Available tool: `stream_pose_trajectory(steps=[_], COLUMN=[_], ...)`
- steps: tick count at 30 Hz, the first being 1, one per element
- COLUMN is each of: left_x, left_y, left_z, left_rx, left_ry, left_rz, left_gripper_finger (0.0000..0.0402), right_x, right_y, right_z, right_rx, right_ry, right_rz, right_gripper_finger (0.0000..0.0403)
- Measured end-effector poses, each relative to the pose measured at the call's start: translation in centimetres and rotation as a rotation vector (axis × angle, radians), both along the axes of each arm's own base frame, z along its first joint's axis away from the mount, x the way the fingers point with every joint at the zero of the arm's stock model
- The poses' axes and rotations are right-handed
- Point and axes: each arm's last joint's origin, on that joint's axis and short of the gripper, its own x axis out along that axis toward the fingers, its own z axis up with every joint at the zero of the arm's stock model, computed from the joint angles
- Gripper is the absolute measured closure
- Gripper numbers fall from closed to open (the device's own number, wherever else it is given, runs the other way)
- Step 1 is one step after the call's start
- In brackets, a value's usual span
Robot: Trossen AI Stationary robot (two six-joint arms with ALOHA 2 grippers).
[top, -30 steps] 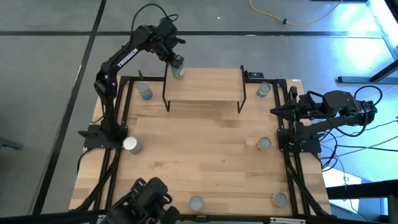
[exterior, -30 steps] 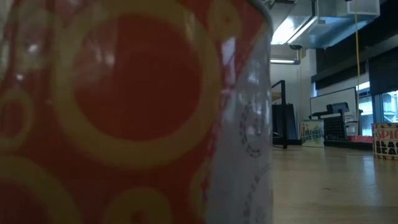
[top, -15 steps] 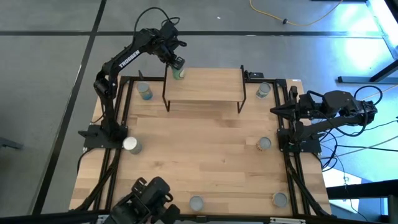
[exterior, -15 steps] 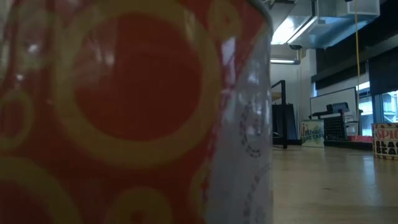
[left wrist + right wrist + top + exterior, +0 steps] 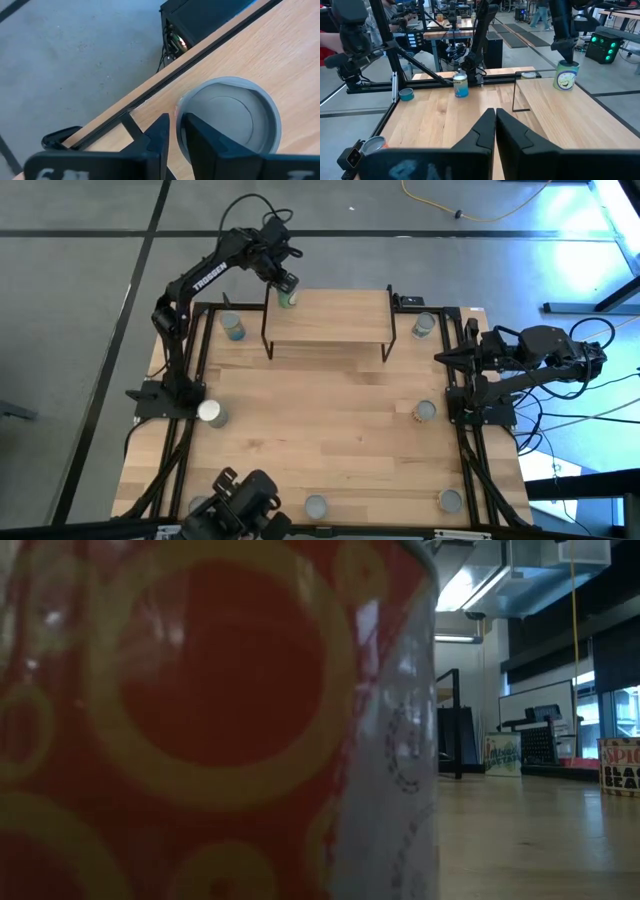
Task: Pick and place cans onto a shelf
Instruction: Put the canned chicken soup on the shelf, then put the canned mixed vegetable on the shelf
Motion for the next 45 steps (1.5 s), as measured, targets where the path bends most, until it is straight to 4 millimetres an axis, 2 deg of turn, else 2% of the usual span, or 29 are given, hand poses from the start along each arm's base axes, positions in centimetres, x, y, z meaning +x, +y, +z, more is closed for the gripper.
stream_pose_trajectory(steps=[10,16,21,26,31,37,41,45], left_x=[-0.1,-0.2,0.2,1.3,2.4,3.8,4.2,4.7], left_y=[-0.3,-0.6,-1.7,-4.7,-9.2,-14.4,-17.3,-19.3], left_z=[0.7,3.1,5.9,9.6,11.5,12.3,12.7,12.7], left_rx=[0.051,0.123,0.191,0.24,0.256,0.243,0.222,0.202], left_ry=[0.017,-0.037,-0.102,-0.227,-0.336,-0.347,-0.375,-0.384], left_rz=[-0.044,-0.056,-0.082,-0.186,-0.338,-0.434,-0.482,-0.53], left_gripper_finger=[0.0341,0.0341,0.034,0.034,0.034,0.034,0.034,0.034], right_x=[0.0,0.0,0.0,-0.1,-0.2,0.2,1.0,1.6], right_y=[0.0,0.0,0.0,-0.5,-0.8,-1.2,-1.7,-2.4], right_z=[0.0,0.0,0.0,-0.1,-0.9,-0.8,0.5,2.4], right_rx=[0.001,0.001,-0.003,0.063,0.036,0.143,0.247,0.261], right_ry=[0.0,0.0,0.0,-0.007,0.071,0.193,0.211,0.272], right_rz=[0.0,0.0,-0.002,-0.179,-0.315,-0.506,-0.673,-0.809], right_gripper_finger=[0.0386,0.0386,0.0386,0.0386,0.0386,0.0386,0.0386,0.0386])
